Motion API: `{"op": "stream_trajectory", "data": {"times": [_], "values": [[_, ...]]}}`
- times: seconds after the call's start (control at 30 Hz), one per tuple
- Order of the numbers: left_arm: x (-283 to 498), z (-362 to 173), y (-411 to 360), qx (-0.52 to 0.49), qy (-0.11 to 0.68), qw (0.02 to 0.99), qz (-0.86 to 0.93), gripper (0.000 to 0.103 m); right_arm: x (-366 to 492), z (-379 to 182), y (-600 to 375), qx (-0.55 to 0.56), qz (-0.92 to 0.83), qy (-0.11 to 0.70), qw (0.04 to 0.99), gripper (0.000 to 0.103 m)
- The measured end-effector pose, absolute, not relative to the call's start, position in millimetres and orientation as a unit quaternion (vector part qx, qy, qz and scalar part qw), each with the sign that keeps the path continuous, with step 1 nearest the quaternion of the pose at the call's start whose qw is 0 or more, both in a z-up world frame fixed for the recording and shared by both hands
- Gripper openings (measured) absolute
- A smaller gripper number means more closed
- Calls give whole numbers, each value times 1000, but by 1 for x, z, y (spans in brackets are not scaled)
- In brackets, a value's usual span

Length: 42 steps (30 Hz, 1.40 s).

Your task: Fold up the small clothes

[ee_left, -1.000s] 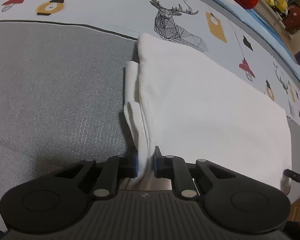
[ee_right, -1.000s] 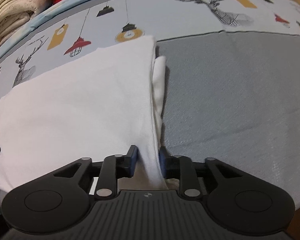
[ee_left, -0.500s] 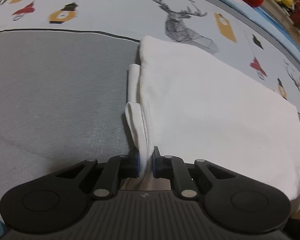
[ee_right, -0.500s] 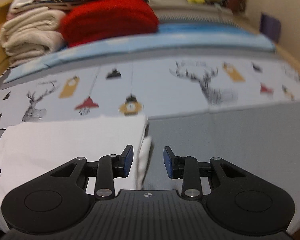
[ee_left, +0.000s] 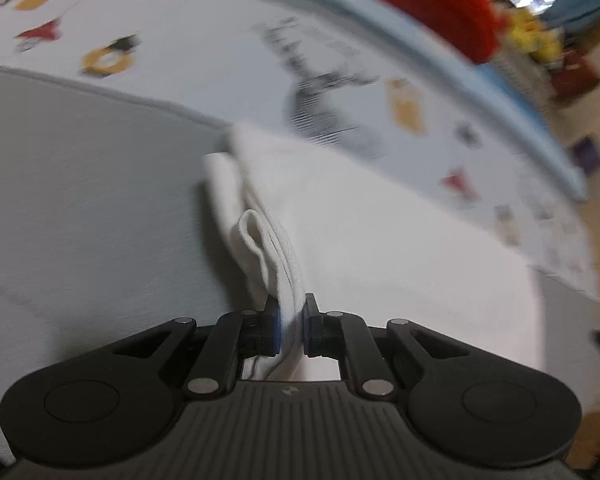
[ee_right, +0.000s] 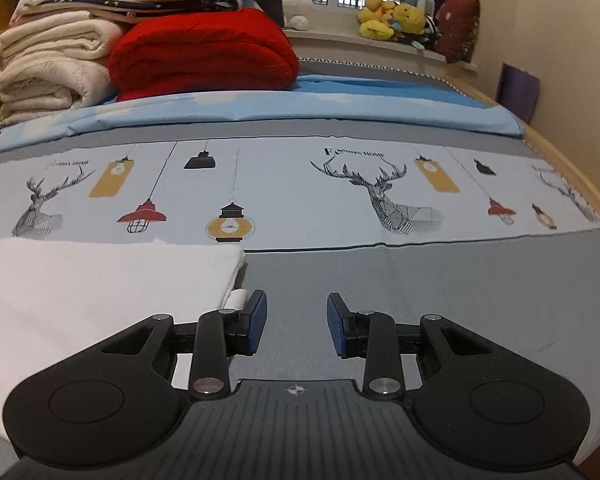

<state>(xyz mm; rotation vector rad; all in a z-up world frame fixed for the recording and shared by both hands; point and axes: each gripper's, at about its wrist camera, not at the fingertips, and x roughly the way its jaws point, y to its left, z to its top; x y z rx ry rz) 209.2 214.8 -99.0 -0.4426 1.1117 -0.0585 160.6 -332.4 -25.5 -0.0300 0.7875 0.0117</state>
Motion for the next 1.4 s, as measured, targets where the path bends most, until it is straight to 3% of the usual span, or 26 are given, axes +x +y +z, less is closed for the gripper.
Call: {"op": "stream_trajectory", "data": {"times": [0.2, 0.5, 0.67, 0.77, 1.03, 1.4], "values": [[219, -88, 162, -259, 500, 813, -149, 10, 158, -22, -334, -10, 17, 376, 927, 34], [243, -92, 4, -300, 497, 770, -265, 10, 162, -23, -340, 22, 14, 383, 924, 34], [249, -110, -60, -304, 523, 741, -292, 16, 164, -24, -339, 37, 19, 390, 920, 34], [251, -99, -50, -303, 503, 753, -298, 30, 165, -26, -341, 51, 29, 395, 917, 34], [238, -101, 21, -236, 518, 790, -229, 30, 184, -42, -329, 141, 85, 449, 878, 35], [220, -117, 51, -122, 556, 785, -244, 30, 224, -73, -283, 168, 65, 508, 843, 42]]}}
